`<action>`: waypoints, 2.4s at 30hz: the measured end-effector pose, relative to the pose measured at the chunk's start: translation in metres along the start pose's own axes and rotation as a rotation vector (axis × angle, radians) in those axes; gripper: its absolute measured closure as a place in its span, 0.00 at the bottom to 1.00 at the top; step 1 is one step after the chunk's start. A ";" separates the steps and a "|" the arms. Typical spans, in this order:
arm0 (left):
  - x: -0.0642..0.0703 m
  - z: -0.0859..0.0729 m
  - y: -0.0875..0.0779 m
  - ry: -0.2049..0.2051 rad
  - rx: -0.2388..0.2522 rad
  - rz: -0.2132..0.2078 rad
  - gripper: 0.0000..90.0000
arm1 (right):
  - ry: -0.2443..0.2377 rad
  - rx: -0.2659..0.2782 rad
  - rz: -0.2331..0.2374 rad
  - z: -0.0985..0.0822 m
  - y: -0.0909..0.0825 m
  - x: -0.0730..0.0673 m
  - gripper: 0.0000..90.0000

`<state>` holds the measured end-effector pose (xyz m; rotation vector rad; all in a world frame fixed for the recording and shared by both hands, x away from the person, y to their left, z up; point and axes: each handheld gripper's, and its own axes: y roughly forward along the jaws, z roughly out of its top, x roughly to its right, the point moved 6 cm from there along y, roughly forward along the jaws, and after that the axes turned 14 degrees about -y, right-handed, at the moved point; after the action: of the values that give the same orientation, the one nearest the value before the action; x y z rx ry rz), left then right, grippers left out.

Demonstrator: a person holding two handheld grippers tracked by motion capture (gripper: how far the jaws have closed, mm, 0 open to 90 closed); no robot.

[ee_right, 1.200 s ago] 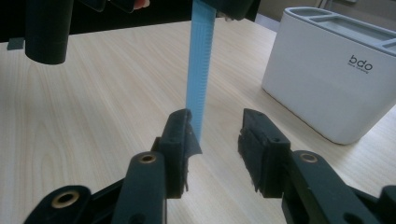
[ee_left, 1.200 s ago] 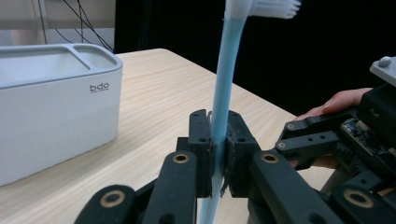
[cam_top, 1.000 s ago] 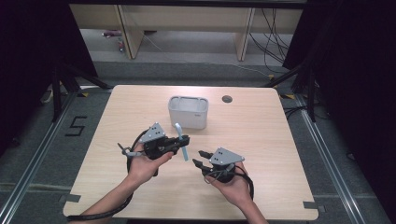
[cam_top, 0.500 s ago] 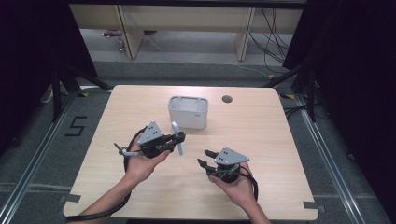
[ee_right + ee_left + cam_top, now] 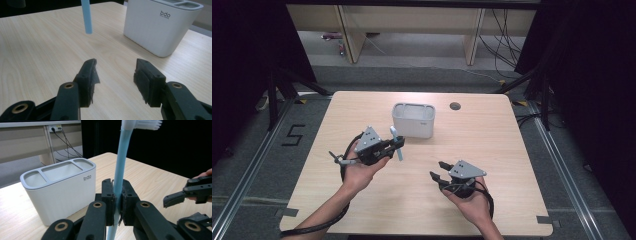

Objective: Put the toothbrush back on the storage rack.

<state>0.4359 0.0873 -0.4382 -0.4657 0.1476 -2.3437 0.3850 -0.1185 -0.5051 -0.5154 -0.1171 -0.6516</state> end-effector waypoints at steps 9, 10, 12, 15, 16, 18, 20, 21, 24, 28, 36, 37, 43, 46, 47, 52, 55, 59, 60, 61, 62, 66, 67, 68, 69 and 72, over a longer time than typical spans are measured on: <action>-0.007 0.003 -0.001 -0.001 0.013 0.021 0.92 | 0.019 -0.013 -0.044 -0.011 -0.007 0.005 0.55; -0.008 0.003 -0.001 -0.001 0.013 0.021 0.92 | 0.031 -0.016 -0.033 -0.012 -0.007 0.005 0.55; -0.009 0.004 -0.002 0.001 0.015 0.025 0.92 | 0.014 -0.011 -0.050 -0.014 -0.008 0.007 0.55; -0.011 0.005 -0.002 0.003 0.018 0.029 0.92 | 0.027 -0.012 -0.048 -0.016 -0.009 0.007 0.55; -0.012 0.006 -0.002 0.007 0.020 0.031 0.92 | 0.061 -0.020 -0.047 -0.016 -0.010 0.005 0.55; -0.013 0.007 -0.003 0.003 0.026 0.032 0.92 | 0.043 -0.023 -0.045 -0.018 -0.010 0.006 0.55; -0.016 0.009 -0.003 0.004 0.031 0.038 0.92 | 0.037 -0.019 -0.045 -0.019 -0.010 0.007 0.55; -0.016 0.009 -0.003 0.008 0.032 0.040 0.92 | 0.039 -0.024 -0.046 -0.020 -0.010 0.007 0.55; -0.019 0.012 -0.004 0.010 0.038 0.045 0.92 | 0.068 -0.038 -0.036 -0.022 -0.011 0.004 0.54; -0.021 0.015 -0.004 0.012 0.048 0.052 0.92 | 0.008 -0.021 -0.065 -0.024 -0.010 0.009 0.54; -0.024 0.021 -0.002 0.021 0.066 0.059 0.92 | 0.056 -0.028 -0.072 -0.031 -0.011 0.007 0.52; -0.025 0.022 -0.002 0.024 0.068 0.061 0.92 | 0.044 -0.018 -0.090 -0.031 -0.011 0.009 0.52; -0.028 0.025 0.000 0.022 0.085 0.066 0.92 | 0.066 -0.022 -0.084 -0.034 -0.012 0.009 0.52; -0.030 0.027 0.001 0.026 0.087 0.070 0.92 | 0.047 -0.015 -0.101 -0.034 -0.012 0.011 0.52; -0.030 0.027 0.002 0.029 0.087 0.071 0.92 | 0.048 -0.018 -0.103 -0.034 -0.013 0.011 0.52; -0.032 0.031 0.004 0.035 0.092 0.076 0.92 | 0.072 -0.020 -0.089 -0.035 -0.012 0.008 0.52; -0.033 0.033 0.006 0.042 0.095 0.080 0.92 | 0.062 -0.020 -0.095 -0.035 -0.012 0.009 0.52; -0.034 0.036 0.007 0.046 0.099 0.083 0.92 | 0.047 -0.009 -0.106 -0.035 -0.012 0.011 0.52; -0.034 0.038 0.008 0.048 0.102 0.084 0.92 | 0.048 -0.009 -0.106 -0.035 -0.012 0.011 0.52; -0.034 0.039 0.009 0.050 0.104 0.084 0.92 | 0.048 -0.009 -0.106 -0.035 -0.012 0.011 0.52; -0.035 0.040 0.009 0.053 0.104 0.086 0.92 | 0.058 -0.012 -0.106 -0.036 -0.013 0.010 0.52; -0.037 0.043 0.010 0.058 0.109 0.090 0.92 | 0.042 -0.005 -0.123 -0.037 -0.013 0.012 0.52; -0.037 0.044 0.010 0.057 0.111 0.091 0.92 | 0.086 -0.015 -0.106 -0.037 -0.013 0.009 0.52; -0.038 0.044 0.011 0.061 0.109 0.092 0.92 | 0.085 -0.015 -0.104 -0.037 -0.013 0.009 0.52; -0.038 0.045 0.012 0.055 0.117 0.090 0.92 | 0.087 -0.015 -0.103 -0.037 -0.013 0.009 0.52; -0.039 0.047 0.013 0.055 0.121 0.091 0.92 | 0.080 -0.011 -0.108 -0.037 -0.014 0.010 0.52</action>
<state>0.4879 0.1065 -0.4087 -0.3280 0.0515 -2.2618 0.3825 -0.1513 -0.5290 -0.4953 -0.0661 -0.7774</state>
